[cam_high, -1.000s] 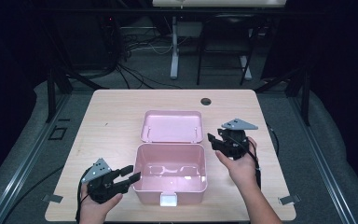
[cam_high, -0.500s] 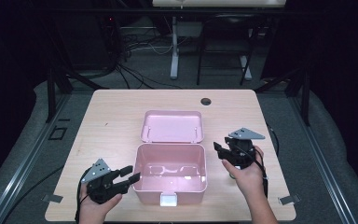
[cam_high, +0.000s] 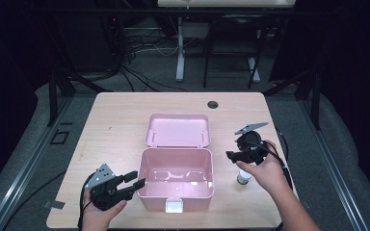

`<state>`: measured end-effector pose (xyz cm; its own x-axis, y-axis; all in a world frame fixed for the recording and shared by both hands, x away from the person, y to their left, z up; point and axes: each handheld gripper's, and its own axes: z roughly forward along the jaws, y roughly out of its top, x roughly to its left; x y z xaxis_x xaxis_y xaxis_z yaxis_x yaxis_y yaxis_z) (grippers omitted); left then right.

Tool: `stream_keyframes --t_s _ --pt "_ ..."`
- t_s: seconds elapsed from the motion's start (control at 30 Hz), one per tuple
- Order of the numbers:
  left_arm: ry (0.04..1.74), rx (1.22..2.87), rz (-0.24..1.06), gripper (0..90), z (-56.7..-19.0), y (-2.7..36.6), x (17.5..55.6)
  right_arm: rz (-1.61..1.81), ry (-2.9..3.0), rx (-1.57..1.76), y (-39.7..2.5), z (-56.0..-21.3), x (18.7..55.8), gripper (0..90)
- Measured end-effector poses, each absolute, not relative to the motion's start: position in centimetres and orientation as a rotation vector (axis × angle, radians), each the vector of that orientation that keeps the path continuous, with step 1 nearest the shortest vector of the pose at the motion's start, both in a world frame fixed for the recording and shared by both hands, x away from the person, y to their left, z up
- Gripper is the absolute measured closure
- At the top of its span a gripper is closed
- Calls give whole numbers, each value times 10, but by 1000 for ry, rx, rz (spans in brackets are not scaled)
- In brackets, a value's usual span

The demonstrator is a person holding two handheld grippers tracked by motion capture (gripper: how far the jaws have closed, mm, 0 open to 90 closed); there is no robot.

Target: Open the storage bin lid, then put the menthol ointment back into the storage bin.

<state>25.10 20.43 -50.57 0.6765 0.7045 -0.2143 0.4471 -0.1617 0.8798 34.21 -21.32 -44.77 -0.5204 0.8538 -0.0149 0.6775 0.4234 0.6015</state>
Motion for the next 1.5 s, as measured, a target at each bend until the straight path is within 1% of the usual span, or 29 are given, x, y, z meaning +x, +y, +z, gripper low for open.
stream_keyframes --t_s 0.03,0.07,0.13,0.3,0.43,0.9,1.5 --pt "917 1802 295 551 -506 204 251 779 2364 1320 -213 -448 342 461" --pt "915 1802 295 550 -506 204 252 711 2403 1340 -216 -447 344 434" --pt "915 1801 292 550 -506 204 252 674 2422 1348 -217 -447 345 419" --pt "909 1806 293 547 -506 203 251 549 2466 1368 -224 -449 349 399" --pt "908 1800 300 542 -505 205 251 500 2502 1408 -228 -451 353 412" --pt "918 1802 290 492 -506 205 251 343 2600 1465 -227 -466 362 388" --pt "918 1805 281 486 -506 204 251 200 2665 1522 -234 -490 362 387"
